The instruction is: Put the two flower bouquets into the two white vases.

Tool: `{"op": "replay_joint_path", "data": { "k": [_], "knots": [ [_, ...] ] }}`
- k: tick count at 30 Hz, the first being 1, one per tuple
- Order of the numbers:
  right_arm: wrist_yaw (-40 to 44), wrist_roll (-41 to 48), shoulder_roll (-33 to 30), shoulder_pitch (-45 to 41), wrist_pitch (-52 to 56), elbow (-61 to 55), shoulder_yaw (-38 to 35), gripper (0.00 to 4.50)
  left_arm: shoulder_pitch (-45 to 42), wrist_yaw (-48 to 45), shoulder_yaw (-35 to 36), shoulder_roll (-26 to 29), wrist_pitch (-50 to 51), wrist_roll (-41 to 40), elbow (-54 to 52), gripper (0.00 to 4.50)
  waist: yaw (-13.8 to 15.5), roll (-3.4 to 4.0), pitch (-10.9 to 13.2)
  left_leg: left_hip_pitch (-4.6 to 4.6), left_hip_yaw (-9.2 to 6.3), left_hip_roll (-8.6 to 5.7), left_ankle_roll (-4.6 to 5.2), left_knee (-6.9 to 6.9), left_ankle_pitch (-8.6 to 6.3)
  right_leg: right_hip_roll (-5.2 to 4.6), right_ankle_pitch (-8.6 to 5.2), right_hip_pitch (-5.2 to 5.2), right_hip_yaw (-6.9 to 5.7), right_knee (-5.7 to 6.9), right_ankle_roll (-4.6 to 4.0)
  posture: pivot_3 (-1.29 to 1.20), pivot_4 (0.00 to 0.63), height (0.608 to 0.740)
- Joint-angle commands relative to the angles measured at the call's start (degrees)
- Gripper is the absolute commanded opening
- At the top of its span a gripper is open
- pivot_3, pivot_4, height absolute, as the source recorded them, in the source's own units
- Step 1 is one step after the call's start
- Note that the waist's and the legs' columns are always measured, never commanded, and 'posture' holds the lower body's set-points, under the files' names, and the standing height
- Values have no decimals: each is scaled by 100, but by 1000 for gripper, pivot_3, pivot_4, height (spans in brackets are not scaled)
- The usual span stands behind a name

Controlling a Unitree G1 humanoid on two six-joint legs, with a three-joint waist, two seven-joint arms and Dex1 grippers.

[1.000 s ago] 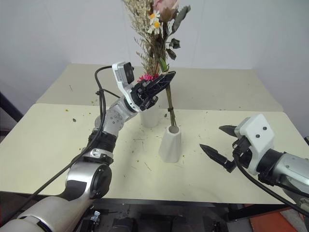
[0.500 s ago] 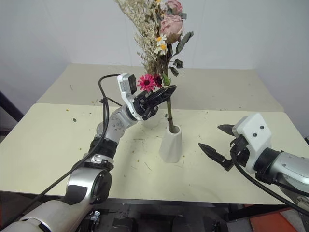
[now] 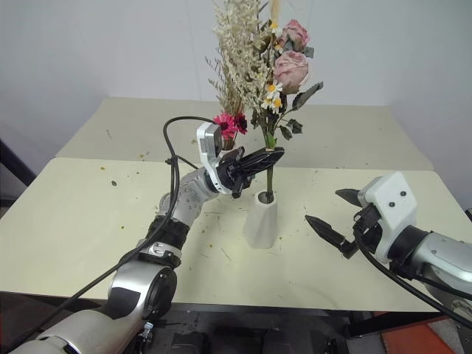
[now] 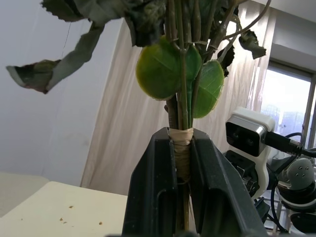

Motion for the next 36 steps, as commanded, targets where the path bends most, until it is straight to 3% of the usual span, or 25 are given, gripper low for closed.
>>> {"op": "replay_joint_path", "data": {
  "k": [1, 15, 22, 28, 36],
  "knots": [
    [-62, -61, 32, -10, -148, -65, -128, 4500, -83, -167, -112, 7, -206, 109, -24, 112, 1, 0, 0, 0, 0, 0, 0, 0, 0, 0, 0, 0, 0, 0, 0, 0, 150, 740],
    [-12, -145, 21, -76, -222, 42, -52, 4500, 36, -354, -166, 74, -147, 138, -23, 112, -3, 0, 0, 1, 0, 0, 0, 0, 0, 0, 0, 0, 0, 1, 0, 0, 150, 740],
    [101, -50, -24, -98, -200, 76, -88, 4500, 151, -873, -483, 317, -332, 388, -113, 2307, -5, 0, 0, 2, 0, 1, 0, 0, 0, 0, 0, 0, 0, 1, 0, 0, 150, 740],
    [556, 367, -38, 30, -245, 53, -322, 4500, 203, -795, -559, 410, -627, 628, 1, 4287, 2, 0, 0, 1, 0, 1, 0, 0, 0, 0, 0, 1, 0, 1, 0, 0, 150, 740],
    [839, 529, -109, 140, -298, 47, -457, 4500, 135, -1272, -897, 945, -433, 808, -414, 4438, -19, 1, 0, 4, 0, 2, 0, 0, 0, 1, 0, 0, 0, 4, 0, 0, 150, 740]
  ]
}}
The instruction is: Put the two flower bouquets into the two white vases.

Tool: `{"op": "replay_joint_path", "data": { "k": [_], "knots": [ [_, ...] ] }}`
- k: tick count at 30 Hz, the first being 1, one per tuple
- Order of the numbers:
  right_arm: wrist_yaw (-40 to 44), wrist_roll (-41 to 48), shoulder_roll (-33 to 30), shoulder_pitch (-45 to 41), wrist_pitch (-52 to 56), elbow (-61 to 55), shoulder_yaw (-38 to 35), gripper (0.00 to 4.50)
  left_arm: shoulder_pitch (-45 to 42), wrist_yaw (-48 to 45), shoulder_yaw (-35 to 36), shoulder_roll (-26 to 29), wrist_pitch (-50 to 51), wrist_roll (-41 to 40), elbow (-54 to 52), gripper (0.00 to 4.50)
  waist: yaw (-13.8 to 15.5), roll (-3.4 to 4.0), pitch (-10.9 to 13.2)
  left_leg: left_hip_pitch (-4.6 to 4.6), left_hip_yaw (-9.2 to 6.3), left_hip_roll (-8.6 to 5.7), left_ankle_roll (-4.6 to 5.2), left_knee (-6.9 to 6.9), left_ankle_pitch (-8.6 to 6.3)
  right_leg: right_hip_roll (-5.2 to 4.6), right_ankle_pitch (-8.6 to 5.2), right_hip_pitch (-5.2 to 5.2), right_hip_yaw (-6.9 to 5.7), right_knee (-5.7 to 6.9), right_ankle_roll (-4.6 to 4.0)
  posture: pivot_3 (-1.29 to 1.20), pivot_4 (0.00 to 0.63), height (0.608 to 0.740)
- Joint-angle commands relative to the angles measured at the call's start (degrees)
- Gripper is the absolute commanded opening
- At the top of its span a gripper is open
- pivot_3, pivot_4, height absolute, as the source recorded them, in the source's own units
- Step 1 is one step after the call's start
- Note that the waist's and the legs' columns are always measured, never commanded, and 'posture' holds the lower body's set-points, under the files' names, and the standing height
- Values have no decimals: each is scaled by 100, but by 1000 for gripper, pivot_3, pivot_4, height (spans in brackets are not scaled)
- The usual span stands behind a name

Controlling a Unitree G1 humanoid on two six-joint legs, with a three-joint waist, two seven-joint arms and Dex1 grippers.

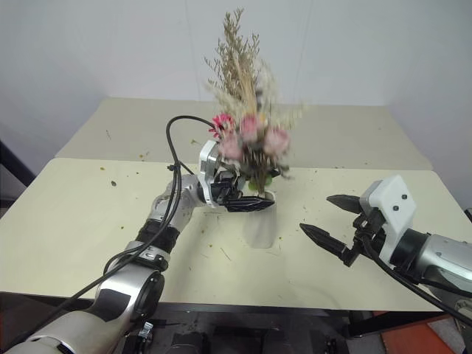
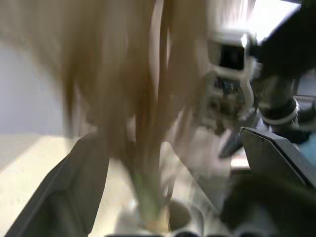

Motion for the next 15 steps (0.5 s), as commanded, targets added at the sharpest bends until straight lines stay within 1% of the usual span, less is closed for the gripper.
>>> {"op": "replay_joint_path", "data": {
  "k": [1, 3, 7, 12, 15],
  "knots": [
    [134, 65, -98, 77, -198, -132, -277, 4500, -125, -144, -19, 233, 216, -68, -424, 4438, 4, 0, 0, 0, 0, 0, 0, 0, 0, 0, 0, 0, 0, 0, 0, 0, 150, 740],
    [180, 68, -106, 128, -219, -134, -330, 4500, -118, -125, 51, 392, 338, -126, -577, 4438, 10, 0, 0, 0, 0, 0, 0, 0, 0, 0, 0, 1, 0, 0, 0, 0, 150, 740],
    [257, 34, -163, 218, -224, -108, -459, 4500, 50, -50, 228, 924, 602, -245, -1098, 4438, -12, 1, 0, 0, 0, 2, 0, 0, 0, 0, 0, -1, 0, 2, 0, 0, 150, 740],
    [411, 100, -208, 379, -202, -97, -708, 4500, 683, -16, 412, 1818, 865, -353, -1983, 4438, -32, 3, -1, 5, 0, 4, 0, -1, 0, 0, -1, 0, 1, 5, 0, 0, 150, 740],
    [658, 164, -260, 555, -199, 5, -989, 4500, 1304, 465, 917, 2371, 1014, -533, -2763, 4438, -42, 3, -1, 7, 1, 7, 0, -1, 0, 0, -1, 0, 0, 8, -1, 0, 150, 740]
  ]
}}
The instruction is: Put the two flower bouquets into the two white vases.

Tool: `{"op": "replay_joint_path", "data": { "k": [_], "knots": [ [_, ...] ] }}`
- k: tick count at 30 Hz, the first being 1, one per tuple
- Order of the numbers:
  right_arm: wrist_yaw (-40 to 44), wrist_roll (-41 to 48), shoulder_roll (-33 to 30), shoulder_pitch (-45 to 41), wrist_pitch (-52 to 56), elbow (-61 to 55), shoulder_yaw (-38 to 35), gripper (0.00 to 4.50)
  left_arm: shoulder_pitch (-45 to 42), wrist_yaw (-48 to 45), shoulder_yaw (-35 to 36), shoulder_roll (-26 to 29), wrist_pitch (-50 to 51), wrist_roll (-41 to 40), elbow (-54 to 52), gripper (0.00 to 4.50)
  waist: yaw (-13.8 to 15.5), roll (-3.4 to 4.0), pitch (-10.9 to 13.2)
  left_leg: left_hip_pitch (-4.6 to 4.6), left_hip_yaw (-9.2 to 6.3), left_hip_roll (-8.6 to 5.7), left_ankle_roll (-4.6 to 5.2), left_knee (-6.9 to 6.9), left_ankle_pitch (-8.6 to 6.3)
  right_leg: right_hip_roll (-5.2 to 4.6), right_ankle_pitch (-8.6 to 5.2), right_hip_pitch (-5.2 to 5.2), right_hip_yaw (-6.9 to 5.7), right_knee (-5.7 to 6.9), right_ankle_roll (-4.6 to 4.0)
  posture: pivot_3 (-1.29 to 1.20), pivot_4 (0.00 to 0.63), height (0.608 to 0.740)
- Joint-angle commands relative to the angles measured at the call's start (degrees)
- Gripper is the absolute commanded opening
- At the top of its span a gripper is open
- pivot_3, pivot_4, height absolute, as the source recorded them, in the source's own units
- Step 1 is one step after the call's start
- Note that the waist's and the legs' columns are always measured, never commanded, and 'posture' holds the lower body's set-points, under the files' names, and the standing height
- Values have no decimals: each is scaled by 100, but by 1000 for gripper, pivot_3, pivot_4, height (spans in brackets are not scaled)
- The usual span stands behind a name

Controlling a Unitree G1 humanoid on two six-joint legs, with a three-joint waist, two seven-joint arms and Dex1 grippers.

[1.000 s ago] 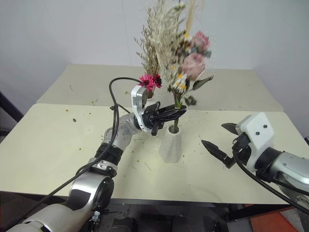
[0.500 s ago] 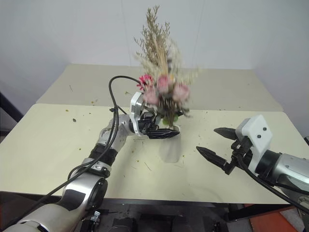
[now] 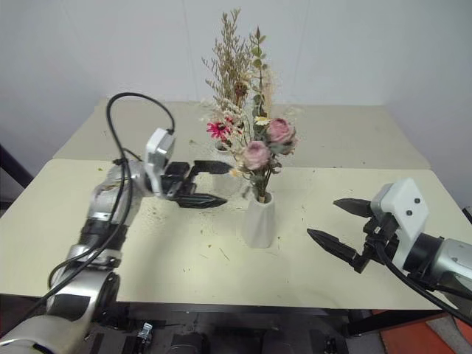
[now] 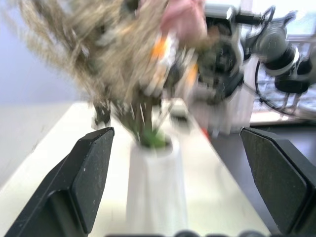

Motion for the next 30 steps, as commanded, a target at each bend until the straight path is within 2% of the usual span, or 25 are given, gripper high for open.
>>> {"op": "replay_joint_path", "data": {
  "k": [1, 8, 11, 15, 22, 30],
  "knots": [
    [278, 93, -147, 125, -145, 42, -492, 4500, 425, 479, 615, 467, 179, -351, -971, 4438, 2, 0, 0, -1, 0, 1, 0, 0, 0, 0, 0, -1, 0, -1, 0, 0, 150, 740],
    [931, -177, -440, 311, -337, 547, -745, 4500, 1499, 1208, 1277, 1221, 355, -616, -2316, 4438, 64, 1, 0, 4, 3, 2, 0, 0, 0, -1, -1, 6, -2, -5, 1, 0, 150, 740],
    [1260, -324, -600, 320, -527, 835, -921, 4500, 1698, 1496, 1607, 1440, 567, -881, -2608, 4438, 76, 0, 0, 2, 3, 3, 0, 0, 0, -1, -3, 4, -3, -4, -1, 0, 150, 740],
    [1708, -462, -836, 200, -764, 1327, -1133, 4500, 1851, 1602, 2118, 1872, 614, -1120, -2637, 4438, 54, 1, 0, 6, 4, 5, 0, 2, 0, 1, -3, 5, -3, -2, -2, 0, 150, 740],
    [2153, -789, -1040, 214, -992, 1914, -1171, 4500, 2049, 1856, 2539, 2340, 510, -1164, -2747, 4438, 45, -1, 0, 8, 7, 6, 0, -1, 0, 1, -6, 5, -3, -2, -4, 0, 150, 740],
    [2272, -1000, -1107, 20, -1106, 2172, -898, 4500, 2312, 1682, 2683, 2659, 278, -1121, -2553, 4438, 31, 0, -1, 8, 9, 7, -1, -4, 0, 1, -7, 3, -2, -2, -6, 0, 150, 740]
  ]
}}
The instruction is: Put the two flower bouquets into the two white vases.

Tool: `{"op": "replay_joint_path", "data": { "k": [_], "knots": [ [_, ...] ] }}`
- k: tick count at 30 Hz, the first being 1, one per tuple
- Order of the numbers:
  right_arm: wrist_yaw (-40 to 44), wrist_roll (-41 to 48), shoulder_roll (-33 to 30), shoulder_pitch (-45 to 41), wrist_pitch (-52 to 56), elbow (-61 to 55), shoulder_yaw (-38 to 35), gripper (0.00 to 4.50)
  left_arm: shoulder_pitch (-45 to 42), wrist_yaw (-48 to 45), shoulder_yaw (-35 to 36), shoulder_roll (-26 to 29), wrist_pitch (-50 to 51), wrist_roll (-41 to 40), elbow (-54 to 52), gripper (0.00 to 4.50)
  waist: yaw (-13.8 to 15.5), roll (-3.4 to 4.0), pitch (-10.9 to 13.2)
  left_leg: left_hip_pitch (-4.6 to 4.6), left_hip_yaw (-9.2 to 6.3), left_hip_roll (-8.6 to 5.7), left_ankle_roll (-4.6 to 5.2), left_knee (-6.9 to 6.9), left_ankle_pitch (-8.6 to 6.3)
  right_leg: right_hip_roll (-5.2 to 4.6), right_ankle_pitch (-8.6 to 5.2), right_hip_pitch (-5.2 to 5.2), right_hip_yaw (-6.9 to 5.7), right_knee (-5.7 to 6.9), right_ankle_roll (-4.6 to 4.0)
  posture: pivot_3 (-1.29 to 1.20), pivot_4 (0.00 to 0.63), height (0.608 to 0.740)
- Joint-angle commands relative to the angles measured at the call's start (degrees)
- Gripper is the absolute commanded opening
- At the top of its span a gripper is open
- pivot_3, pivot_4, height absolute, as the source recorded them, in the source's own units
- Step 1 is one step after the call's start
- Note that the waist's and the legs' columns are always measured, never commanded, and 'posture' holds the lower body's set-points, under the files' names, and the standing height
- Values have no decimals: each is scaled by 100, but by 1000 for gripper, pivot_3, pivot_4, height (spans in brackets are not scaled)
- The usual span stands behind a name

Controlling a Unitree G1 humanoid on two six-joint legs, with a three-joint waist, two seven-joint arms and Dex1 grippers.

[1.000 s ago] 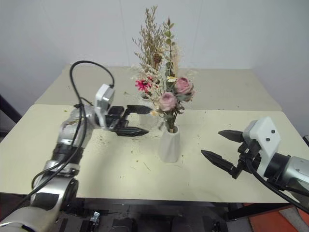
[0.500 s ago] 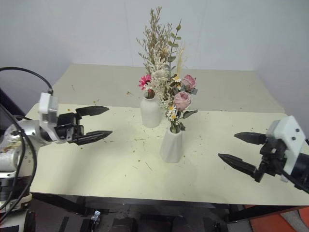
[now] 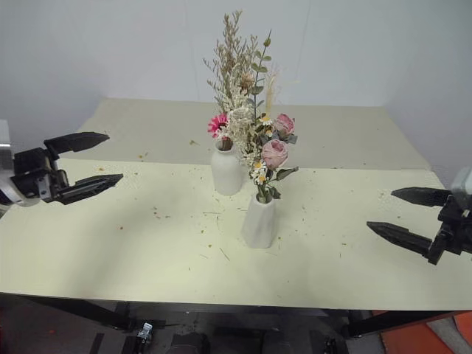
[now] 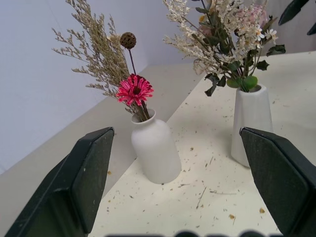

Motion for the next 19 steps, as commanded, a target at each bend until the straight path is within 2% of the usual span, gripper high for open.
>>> {"op": "replay_joint_path", "data": {
  "k": [1, 8, 14, 19],
  "knots": [
    [12, -60, -88, -129, -123, 14, 62, 4500, 133, -27, 164, 76, -192, -58, -13, 4438, -7, 0, 0, 1, 0, 0, 0, 0, 0, 0, 0, 1, 0, 0, 0, 0, 150, 740],
    [-10, -174, -169, -319, -91, 140, 246, 4500, 237, 39, 208, 107, -273, -79, -101, 4438, -3, 0, 0, -2, 0, 0, 0, 0, 0, 0, 0, -2, 0, 0, -1, 0, 150, 740],
    [77, -376, -216, -233, -62, 429, -172, 4500, 348, 110, 407, 170, -290, -140, -197, 4438, -3, 0, 0, -2, 1, 0, 0, 0, 0, -1, 0, -2, 0, 0, -1, 0, 150, 740],
    [307, -248, -326, -271, 59, 427, -110, 4500, 543, 105, 409, 210, -290, -55, -213, 4438, -17, 0, 0, 1, 2, 1, 0, -1, 0, 0, 0, -1, 1, 1, -1, 0, 150, 740]
  ]
}}
